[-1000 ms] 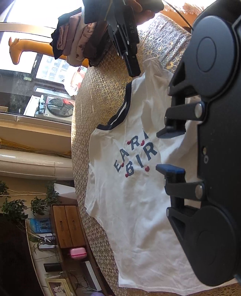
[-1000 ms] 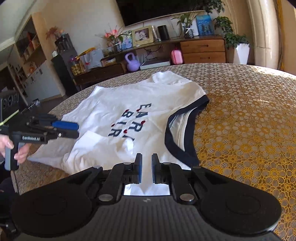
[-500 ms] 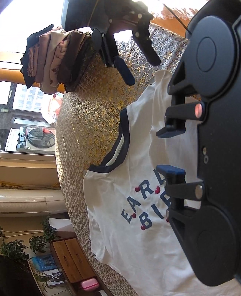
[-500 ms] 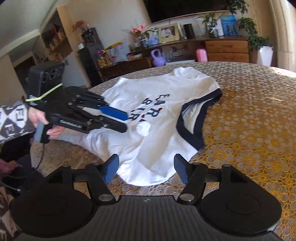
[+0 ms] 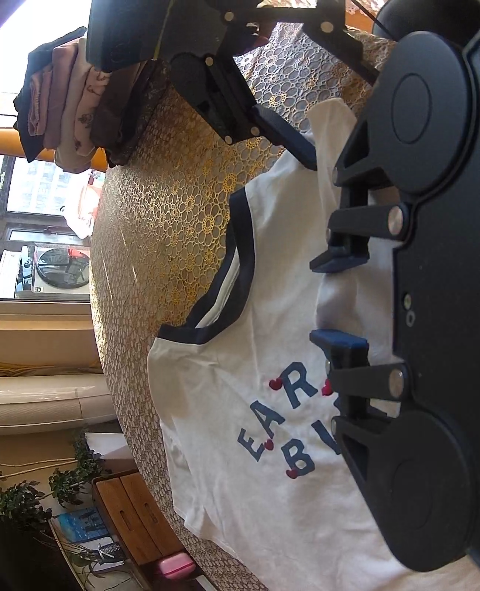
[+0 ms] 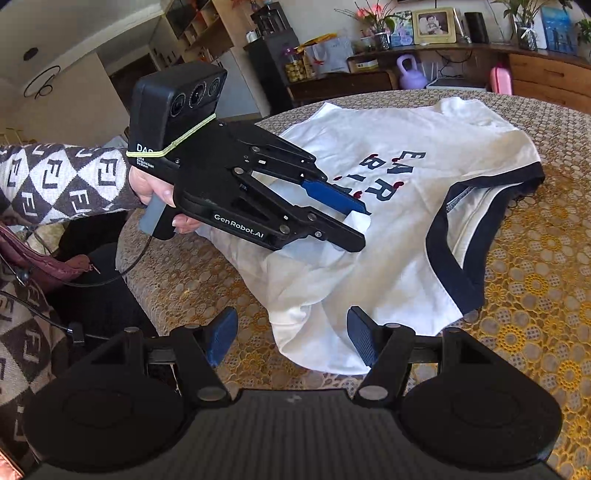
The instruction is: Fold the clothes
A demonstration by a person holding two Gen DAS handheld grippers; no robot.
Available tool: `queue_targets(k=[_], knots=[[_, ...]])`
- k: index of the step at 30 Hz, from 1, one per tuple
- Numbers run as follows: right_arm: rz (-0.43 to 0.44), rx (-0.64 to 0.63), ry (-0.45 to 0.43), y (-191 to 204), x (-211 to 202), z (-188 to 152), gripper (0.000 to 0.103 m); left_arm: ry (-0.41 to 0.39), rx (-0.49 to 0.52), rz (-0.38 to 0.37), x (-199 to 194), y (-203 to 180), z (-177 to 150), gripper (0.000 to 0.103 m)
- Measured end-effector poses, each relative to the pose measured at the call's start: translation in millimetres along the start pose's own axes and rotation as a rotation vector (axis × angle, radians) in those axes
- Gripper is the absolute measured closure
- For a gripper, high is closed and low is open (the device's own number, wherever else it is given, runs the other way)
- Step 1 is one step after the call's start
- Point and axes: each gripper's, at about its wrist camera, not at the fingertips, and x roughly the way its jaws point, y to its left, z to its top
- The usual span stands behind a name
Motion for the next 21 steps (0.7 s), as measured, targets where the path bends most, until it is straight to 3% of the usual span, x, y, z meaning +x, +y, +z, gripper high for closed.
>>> queue_targets(k=[3, 6, 9, 16, 21], knots=[[0.094, 0.012, 0.025, 0, 8, 0, 0.038, -0.002, -0.007, 0.007, 1, 0, 2, 0.000], [0.181, 0.013, 0.105, 7, 8, -7, 0.037, -0.006, -0.009, 0.014, 2, 0, 2, 0.000], [0.220, -0.014, 0.160, 19, 2, -18, 0.036, -0.011, -0.016, 0.017, 4, 0, 2, 0.000], [0.132, -0.028, 0.100, 30, -25, -19, 0.036, -0.007, 0.016, 0.053, -7, -2, 0, 0.000], [0.014, -0.009, -0.061, 35, -42, -5, 0.036, -0.108, 0.028, 0.046, -64, 0, -18, 0.000]])
